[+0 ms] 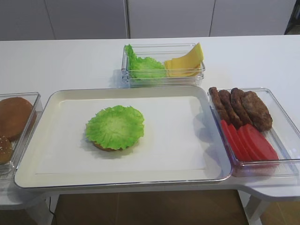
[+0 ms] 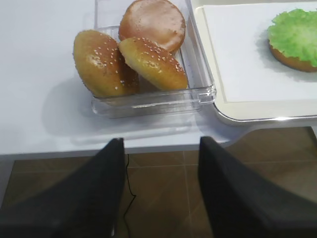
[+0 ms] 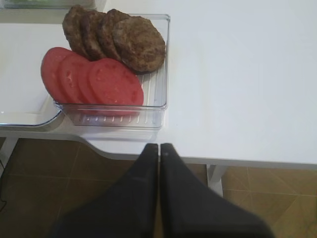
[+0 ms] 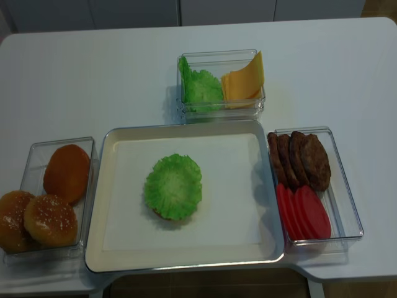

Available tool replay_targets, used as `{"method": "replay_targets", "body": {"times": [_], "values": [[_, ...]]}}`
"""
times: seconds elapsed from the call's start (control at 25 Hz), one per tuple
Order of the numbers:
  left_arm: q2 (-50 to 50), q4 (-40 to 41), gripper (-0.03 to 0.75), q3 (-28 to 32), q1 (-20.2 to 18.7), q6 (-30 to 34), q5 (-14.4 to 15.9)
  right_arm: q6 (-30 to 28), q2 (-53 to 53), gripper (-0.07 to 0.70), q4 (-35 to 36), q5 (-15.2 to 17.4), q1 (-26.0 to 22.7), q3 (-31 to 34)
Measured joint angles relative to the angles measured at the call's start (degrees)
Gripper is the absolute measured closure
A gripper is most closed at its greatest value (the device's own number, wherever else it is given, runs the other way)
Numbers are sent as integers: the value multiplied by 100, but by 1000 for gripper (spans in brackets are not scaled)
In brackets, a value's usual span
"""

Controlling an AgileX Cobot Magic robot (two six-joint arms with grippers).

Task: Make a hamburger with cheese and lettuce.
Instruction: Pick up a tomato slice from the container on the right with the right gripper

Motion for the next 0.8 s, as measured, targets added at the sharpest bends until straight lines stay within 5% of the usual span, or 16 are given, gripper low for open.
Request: {"method": "replay_targets", "body": {"times": [0.8], "values": [[0,-12,358,0,0,0,0,7,0,631,-12,0,0,0]]}}
